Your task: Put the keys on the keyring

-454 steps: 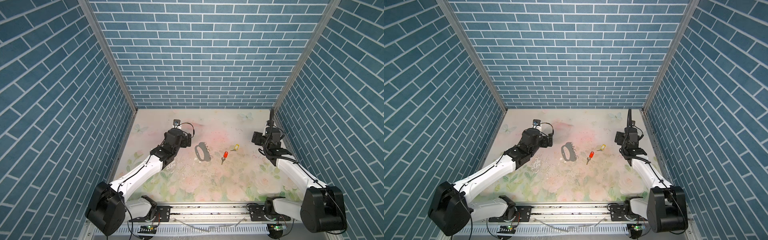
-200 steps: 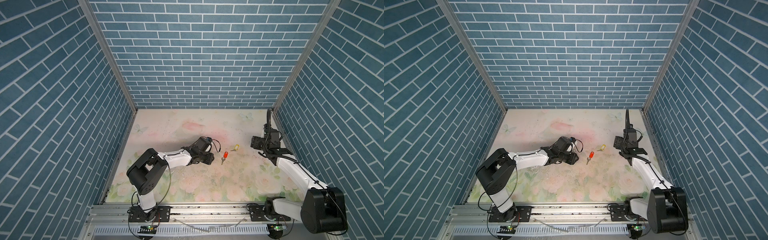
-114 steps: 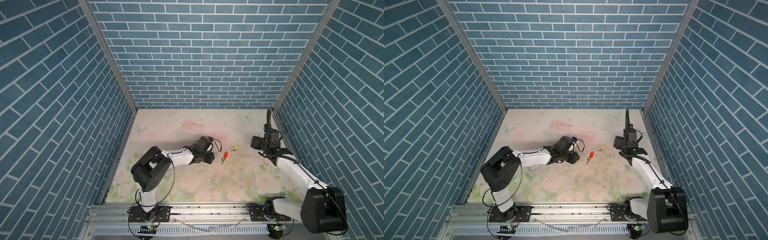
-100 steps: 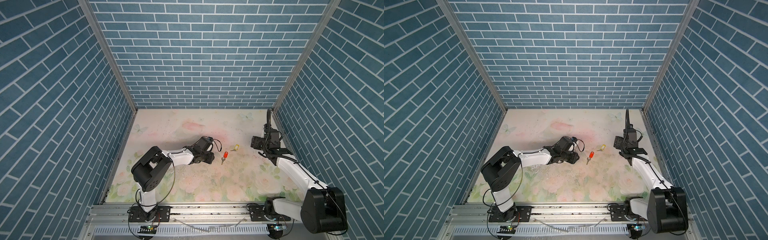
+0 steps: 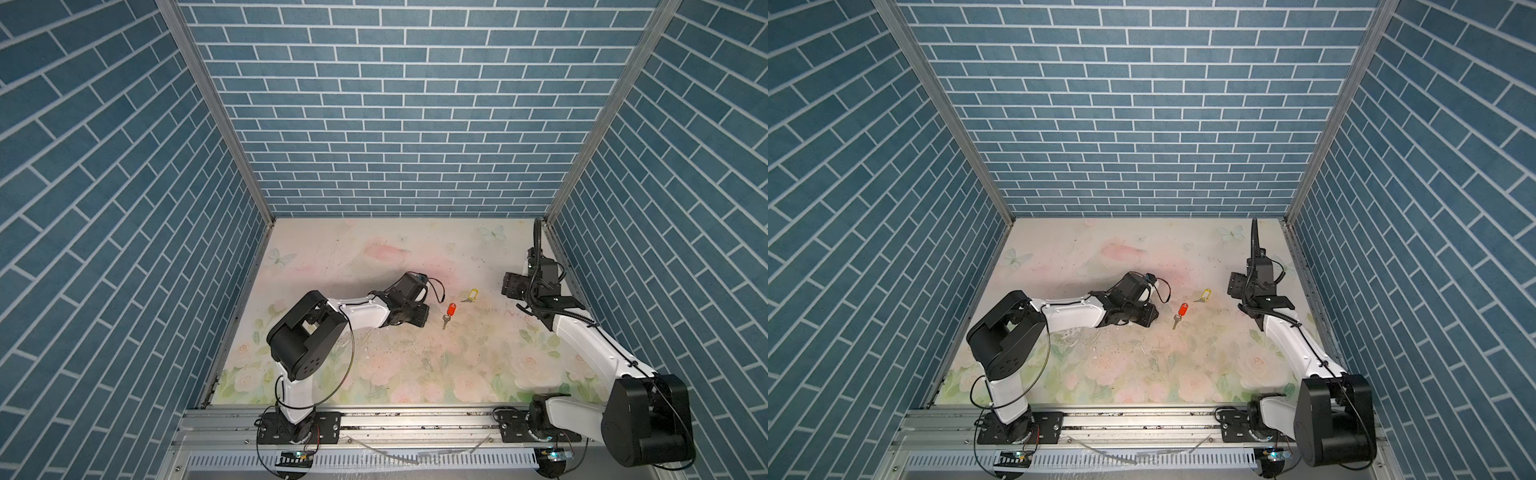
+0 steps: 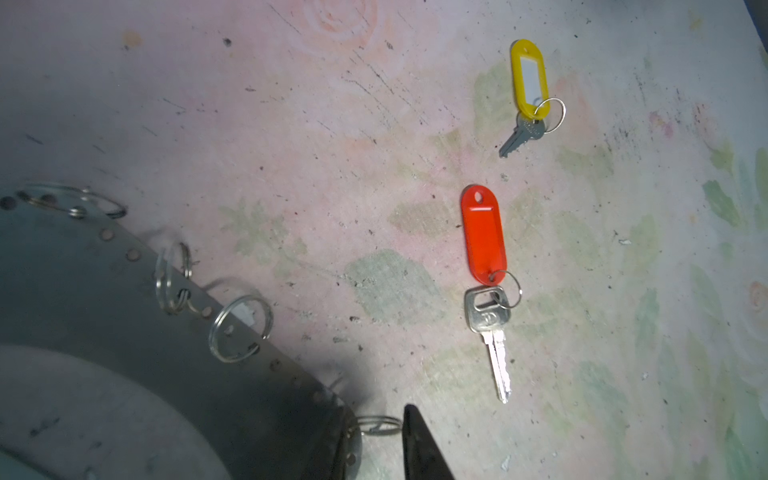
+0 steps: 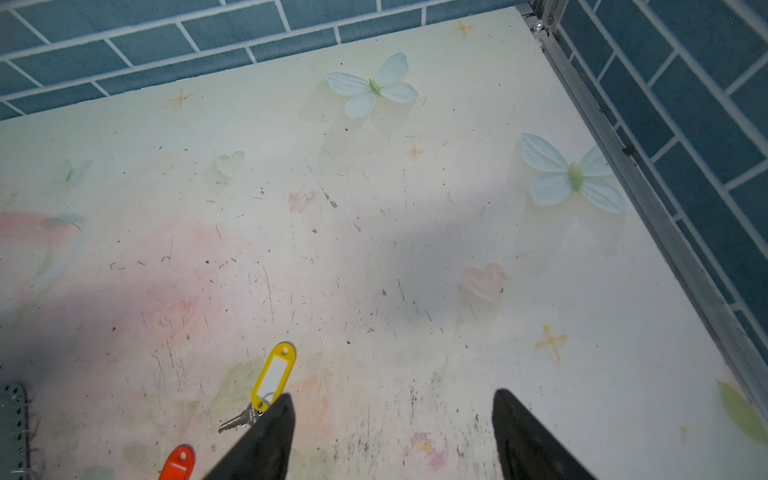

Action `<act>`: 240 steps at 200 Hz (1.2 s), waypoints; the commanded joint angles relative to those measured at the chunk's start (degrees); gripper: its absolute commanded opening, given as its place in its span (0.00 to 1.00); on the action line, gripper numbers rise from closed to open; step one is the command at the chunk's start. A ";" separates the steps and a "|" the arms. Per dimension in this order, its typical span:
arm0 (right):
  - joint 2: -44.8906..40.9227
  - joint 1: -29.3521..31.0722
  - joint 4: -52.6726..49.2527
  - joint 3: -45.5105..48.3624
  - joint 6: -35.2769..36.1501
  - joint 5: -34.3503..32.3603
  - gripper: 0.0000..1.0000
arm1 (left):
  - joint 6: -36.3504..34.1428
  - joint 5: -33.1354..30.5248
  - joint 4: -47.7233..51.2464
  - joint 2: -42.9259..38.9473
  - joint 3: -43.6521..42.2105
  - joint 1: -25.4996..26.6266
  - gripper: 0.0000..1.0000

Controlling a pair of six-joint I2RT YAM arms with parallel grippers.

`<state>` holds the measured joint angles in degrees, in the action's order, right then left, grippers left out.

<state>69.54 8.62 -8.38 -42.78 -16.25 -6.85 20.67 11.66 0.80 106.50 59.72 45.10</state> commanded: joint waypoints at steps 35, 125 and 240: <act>0.69 0.33 -0.71 -1.95 -0.54 -1.04 0.75 | -1.01 -0.52 1.04 -0.98 -0.38 0.34 0.25; 0.60 2.56 3.50 0.66 -1.01 14.70 0.62 | -0.41 0.73 -2.03 -4.56 -3.08 -1.28 0.46; 14.39 21.40 15.12 1.54 -8.61 25.09 0.34 | -1.07 -4.31 0.83 -15.09 -11.20 -6.60 0.47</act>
<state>81.41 27.00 3.64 -40.95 -22.35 15.46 20.34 9.61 -0.60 93.65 50.57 39.33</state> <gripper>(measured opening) 0.341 0.468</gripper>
